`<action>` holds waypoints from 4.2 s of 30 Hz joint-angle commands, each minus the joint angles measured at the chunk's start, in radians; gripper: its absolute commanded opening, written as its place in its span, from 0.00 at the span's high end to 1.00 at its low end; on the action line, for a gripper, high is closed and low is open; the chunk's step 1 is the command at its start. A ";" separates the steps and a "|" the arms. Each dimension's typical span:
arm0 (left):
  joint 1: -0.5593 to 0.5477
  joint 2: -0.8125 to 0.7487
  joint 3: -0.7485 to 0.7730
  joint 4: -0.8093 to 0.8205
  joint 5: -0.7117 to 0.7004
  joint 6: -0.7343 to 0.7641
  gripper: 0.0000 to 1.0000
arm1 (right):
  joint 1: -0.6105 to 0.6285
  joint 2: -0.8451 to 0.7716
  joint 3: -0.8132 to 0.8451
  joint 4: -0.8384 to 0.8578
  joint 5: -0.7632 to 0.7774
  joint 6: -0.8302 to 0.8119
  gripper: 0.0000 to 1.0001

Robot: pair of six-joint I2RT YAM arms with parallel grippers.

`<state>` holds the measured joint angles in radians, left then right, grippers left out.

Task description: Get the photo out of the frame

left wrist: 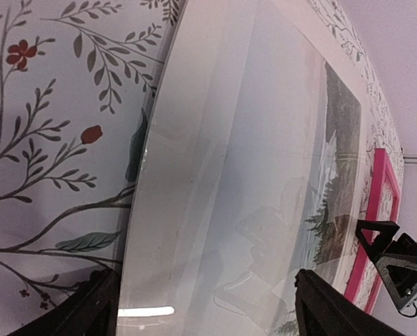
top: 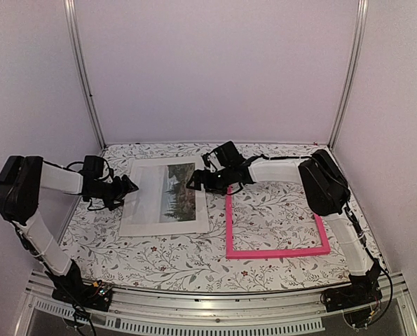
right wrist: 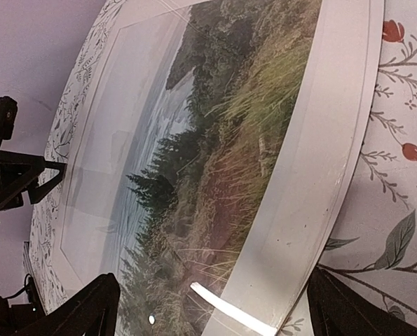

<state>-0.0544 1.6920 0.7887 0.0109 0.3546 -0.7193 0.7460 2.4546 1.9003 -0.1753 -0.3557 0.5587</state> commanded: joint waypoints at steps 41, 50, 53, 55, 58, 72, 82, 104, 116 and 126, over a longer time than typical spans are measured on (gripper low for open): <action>-0.087 -0.303 -0.208 -0.141 -0.048 -0.020 0.11 | 0.047 -0.185 -0.213 -0.118 0.091 0.010 0.04; -0.122 -0.512 -0.330 -0.293 -0.087 -0.056 0.10 | 0.046 -0.214 -0.251 -0.121 0.083 0.004 0.04; -0.133 -0.590 -0.386 -0.320 -0.062 -0.086 0.10 | 0.046 -0.222 -0.260 -0.121 0.083 0.000 0.04; -0.147 -0.623 -0.417 -0.323 -0.042 -0.112 0.10 | 0.047 -0.224 -0.262 -0.120 0.081 -0.002 0.04; -0.181 -0.649 -0.453 -0.320 -0.030 -0.154 0.10 | 0.047 -0.224 -0.262 -0.121 0.076 -0.004 0.05; -0.257 -0.650 -0.487 -0.272 -0.039 -0.236 0.19 | 0.047 -0.224 -0.276 -0.119 0.070 -0.008 0.04; -0.259 -0.680 -0.465 -0.283 -0.048 -0.237 0.42 | 0.046 -0.226 -0.284 -0.109 0.067 -0.006 0.05; -0.301 -0.742 -0.438 -0.453 -0.089 -0.196 0.46 | 0.072 -0.339 -0.466 -0.098 0.011 0.020 0.06; -0.305 -0.695 -0.300 -0.516 -0.200 -0.121 0.42 | 0.073 -0.303 -0.428 -0.102 0.023 0.021 0.06; -0.301 -0.563 -0.286 -0.420 -0.206 -0.070 0.37 | 0.074 -0.307 -0.431 -0.107 0.042 0.019 0.06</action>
<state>-0.3492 1.0973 0.4931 -0.4545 0.1631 -0.8257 0.8173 2.1330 1.4593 -0.2588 -0.3302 0.5690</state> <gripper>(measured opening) 0.626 0.940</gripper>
